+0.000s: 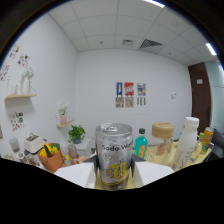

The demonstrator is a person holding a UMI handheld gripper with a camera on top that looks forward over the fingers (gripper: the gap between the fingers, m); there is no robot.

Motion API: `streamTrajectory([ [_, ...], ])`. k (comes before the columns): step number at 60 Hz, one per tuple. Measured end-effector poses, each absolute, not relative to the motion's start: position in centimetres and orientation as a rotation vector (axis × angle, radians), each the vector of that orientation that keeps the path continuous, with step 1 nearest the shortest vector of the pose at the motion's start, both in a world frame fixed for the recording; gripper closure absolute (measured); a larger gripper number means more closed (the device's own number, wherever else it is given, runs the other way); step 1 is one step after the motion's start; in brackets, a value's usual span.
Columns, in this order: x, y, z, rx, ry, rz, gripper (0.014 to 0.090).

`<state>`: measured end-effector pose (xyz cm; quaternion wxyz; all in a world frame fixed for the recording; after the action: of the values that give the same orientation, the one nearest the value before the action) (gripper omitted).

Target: Make me a cup of Mojito.

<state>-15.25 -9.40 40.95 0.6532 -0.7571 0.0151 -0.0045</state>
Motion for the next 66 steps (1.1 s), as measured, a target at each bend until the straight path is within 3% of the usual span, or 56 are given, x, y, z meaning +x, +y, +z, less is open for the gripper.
streamTrajectory([
  [17, -15.5, -10.4, 41.6, -1.712, 0.008, 0.015, 0.0541],
  [27, -15.2, -14.1, 44.0, -1.638, -0.034, 0.028, 0.0542],
  [35, -13.2, -18.1, 43.3, -1.618, -0.012, 0.069, 0.0542],
  [41, -10.7, -20.5, 40.7, -1.625, 0.008, 0.05, 0.0544],
  [58, -4.8, -23.1, 26.8, -1.769, 0.153, 0.092, 0.0543],
  [66, -3.6, -23.5, 22.4, -1.812, 0.265, 0.184, 0.0542],
])
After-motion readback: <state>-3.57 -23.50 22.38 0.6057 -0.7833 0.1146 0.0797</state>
